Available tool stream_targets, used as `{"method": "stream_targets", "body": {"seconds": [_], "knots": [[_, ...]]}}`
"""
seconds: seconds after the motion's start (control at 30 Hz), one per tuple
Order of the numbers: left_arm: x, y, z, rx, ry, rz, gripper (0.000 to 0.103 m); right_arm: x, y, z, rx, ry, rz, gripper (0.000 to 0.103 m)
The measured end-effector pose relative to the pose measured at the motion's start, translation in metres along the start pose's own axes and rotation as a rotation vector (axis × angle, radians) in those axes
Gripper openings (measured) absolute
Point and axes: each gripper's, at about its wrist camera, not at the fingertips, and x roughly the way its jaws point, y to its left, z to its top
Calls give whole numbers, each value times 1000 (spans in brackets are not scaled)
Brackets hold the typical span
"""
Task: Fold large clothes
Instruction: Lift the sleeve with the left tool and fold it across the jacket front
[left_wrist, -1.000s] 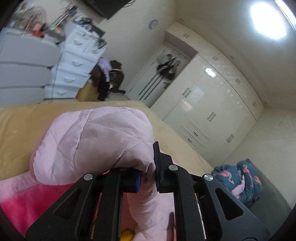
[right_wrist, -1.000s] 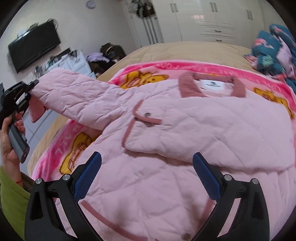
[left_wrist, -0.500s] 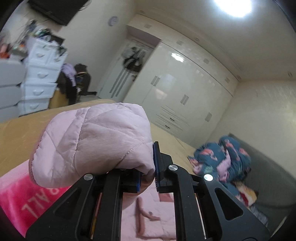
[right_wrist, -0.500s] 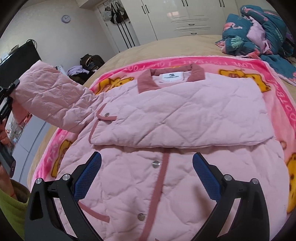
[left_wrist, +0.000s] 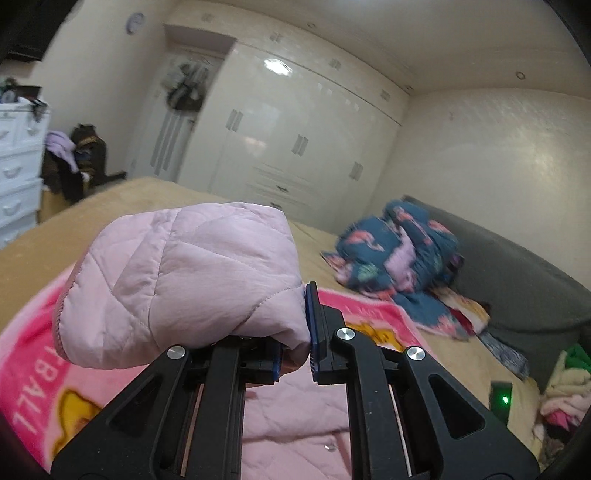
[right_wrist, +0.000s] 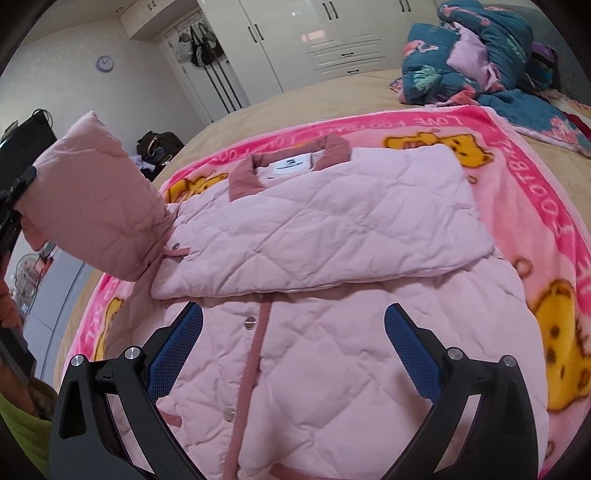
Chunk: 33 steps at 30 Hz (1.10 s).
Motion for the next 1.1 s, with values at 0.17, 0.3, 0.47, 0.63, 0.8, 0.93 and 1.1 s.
{"method": "stream_targets", "body": {"seconds": [0.17, 0.3, 0.47, 0.63, 0.8, 0.93, 1.1], "knots": [[18, -19, -27, 28, 73, -60, 4, -5, -13, -1, 54, 0, 32, 98], [36, -36, -51, 86, 149, -91, 4, -11, -21, -1, 74, -12, 25, 98], [62, -46, -86, 130, 263, -111, 5, -18, -36, -5, 101, -19, 1, 98], [89, -48, -118, 149, 376, -119, 5, -22, -52, -10, 131, -23, -17, 98], [106, -45, -145, 117, 441, -167, 8, -17, -58, -5, 140, -8, -36, 98], [110, -35, -159, 46, 494, -213, 24, -5, -49, 18, 132, 10, 4, 98], [95, -34, -155, -17, 496, -258, 63, 17, -11, 48, 79, 49, 99, 98]]}}
